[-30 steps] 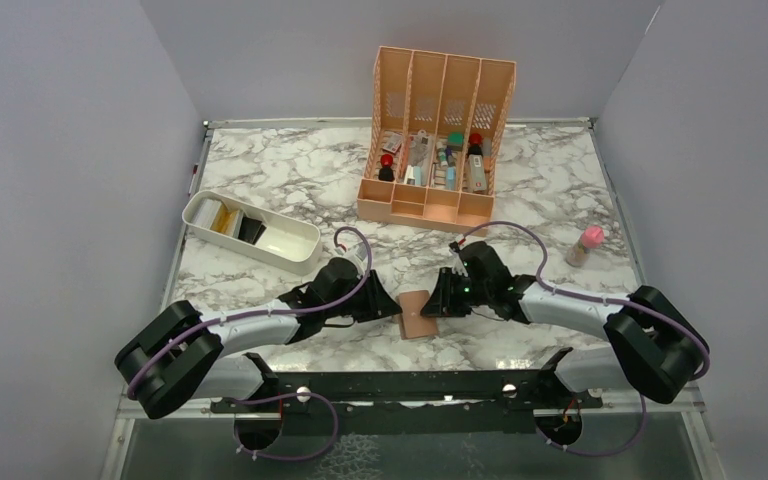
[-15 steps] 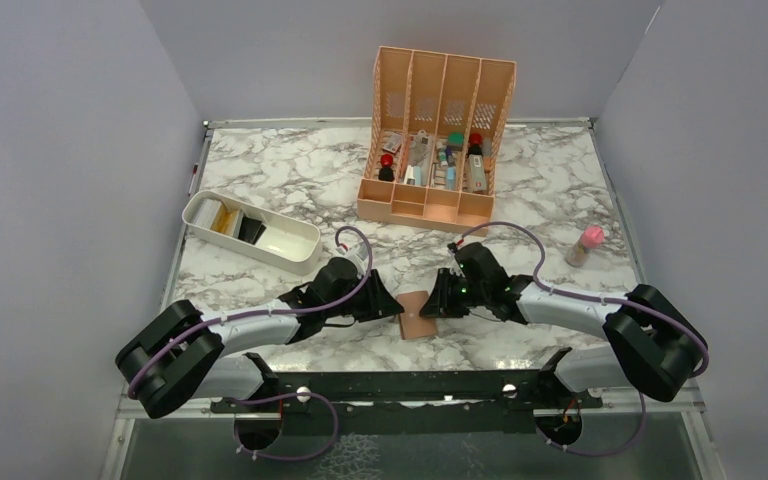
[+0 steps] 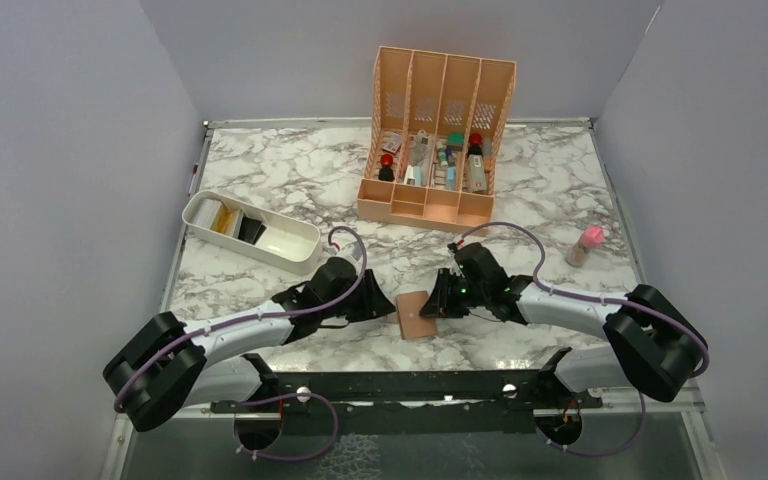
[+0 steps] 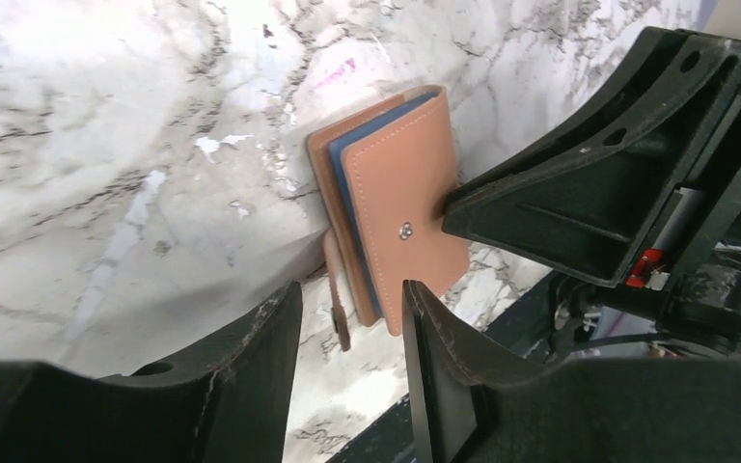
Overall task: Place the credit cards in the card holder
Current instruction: Close the card holder at the center of the board.
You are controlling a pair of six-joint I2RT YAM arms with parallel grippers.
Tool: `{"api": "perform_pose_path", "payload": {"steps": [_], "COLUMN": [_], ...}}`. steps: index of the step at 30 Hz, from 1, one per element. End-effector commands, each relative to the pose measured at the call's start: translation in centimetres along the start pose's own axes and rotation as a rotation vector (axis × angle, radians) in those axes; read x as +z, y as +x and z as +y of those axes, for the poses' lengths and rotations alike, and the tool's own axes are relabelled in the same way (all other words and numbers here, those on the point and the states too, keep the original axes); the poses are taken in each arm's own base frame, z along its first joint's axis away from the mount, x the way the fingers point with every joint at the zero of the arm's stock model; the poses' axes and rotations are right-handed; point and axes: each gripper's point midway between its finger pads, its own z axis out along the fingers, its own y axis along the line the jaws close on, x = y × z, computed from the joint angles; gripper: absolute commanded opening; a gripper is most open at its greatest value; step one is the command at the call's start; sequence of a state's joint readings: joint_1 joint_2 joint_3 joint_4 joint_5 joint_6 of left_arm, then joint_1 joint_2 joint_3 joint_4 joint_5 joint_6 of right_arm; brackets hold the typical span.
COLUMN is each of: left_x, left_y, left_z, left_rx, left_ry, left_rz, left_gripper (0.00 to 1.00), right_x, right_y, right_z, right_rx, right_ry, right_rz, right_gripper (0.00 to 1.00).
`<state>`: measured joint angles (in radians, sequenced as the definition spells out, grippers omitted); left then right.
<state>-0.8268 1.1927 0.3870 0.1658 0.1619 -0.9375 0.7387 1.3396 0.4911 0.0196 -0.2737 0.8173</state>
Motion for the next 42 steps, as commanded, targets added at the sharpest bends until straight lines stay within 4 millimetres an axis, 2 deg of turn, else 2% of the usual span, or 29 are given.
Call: {"api": "perform_pose_path", "payload": {"steps": [1, 3, 5, 10, 14, 17, 22, 42], "left_x": [-1.1, -1.7, -2.2, -2.3, -1.2, -0.3, 0.5, 1.4], "left_y": [-1.5, -1.8, -2.0, -1.5, -0.2, 0.7, 1.1, 1.1], "left_z": [1.4, 2.4, 3.2, 3.4, 2.7, 1.8, -0.2, -1.4], "left_rx": [0.041, 0.047, 0.047, 0.042, 0.034, 0.026, 0.007, 0.007], "left_ry": [-0.122, -0.186, -0.234, -0.224, -0.157, -0.086, 0.029, 0.078], "left_rz": [-0.065, -0.082, -0.093, -0.081, -0.022, 0.028, 0.049, 0.064], "left_gripper": [0.46, 0.45, 0.40, 0.10, 0.00, 0.00, 0.00, 0.02], "right_x": [0.0, 0.1, 0.1, 0.2, 0.3, 0.2, 0.1, 0.9], "right_y": [0.2, 0.3, 0.4, 0.2, 0.1, 0.2, 0.2, 0.9], "right_z": [-0.8, -0.8, -1.0, -0.8, -0.5, -0.6, -0.3, -0.1], "right_rx": [-0.001, -0.002, -0.002, 0.001, 0.008, 0.017, 0.032, 0.038], "right_ry": [0.045, 0.048, 0.051, 0.048, 0.039, 0.042, 0.028, -0.011], "right_rz": [-0.004, 0.001, 0.003, 0.000, 0.001, 0.002, -0.006, 0.021], "right_gripper": [0.21, 0.21, 0.21, 0.20, 0.20, 0.20, 0.20, 0.20]}}
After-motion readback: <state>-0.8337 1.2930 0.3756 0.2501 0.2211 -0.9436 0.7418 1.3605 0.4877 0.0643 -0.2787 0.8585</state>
